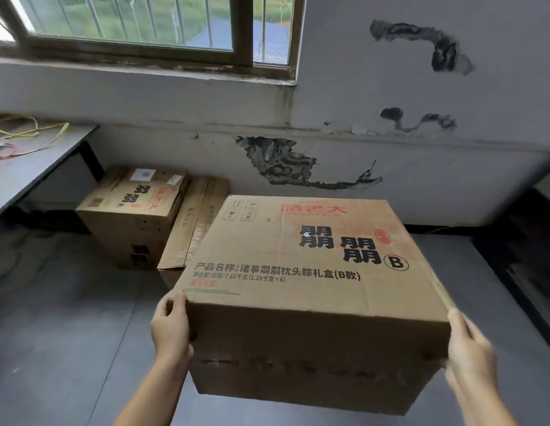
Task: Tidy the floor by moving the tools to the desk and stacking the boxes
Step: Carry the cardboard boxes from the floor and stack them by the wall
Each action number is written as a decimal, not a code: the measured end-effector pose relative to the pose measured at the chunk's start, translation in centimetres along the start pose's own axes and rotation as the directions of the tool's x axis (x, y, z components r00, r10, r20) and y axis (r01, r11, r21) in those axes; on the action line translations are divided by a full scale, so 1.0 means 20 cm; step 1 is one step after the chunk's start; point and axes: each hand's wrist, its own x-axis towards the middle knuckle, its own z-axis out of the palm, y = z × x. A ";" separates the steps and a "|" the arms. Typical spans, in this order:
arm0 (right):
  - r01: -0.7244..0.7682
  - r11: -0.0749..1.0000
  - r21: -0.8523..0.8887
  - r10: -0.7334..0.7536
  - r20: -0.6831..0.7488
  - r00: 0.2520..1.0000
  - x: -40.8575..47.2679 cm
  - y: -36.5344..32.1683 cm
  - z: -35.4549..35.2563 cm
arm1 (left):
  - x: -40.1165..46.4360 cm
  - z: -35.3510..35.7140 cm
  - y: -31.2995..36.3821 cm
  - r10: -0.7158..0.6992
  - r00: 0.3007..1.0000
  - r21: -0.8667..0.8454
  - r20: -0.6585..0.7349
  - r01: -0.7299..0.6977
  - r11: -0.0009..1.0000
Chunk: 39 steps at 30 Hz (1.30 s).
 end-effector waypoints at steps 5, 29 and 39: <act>0.014 0.998 -0.053 -0.012 0.032 0.999 0.31 -0.12 0.36 | 0.29 0.29 -0.01 -0.019 0.998 0.023 -0.055 0.021 1.000; -0.189 0.979 -0.079 0.184 -0.067 0.981 1.87 0.34 2.24 | 1.97 1.64 -0.77 -0.224 0.921 0.025 -0.318 0.244 0.969; -0.240 0.955 -0.175 0.239 -0.031 0.971 2.23 1.14 2.44 | 2.20 1.67 -1.41 -0.181 0.893 0.172 -0.412 0.272 0.947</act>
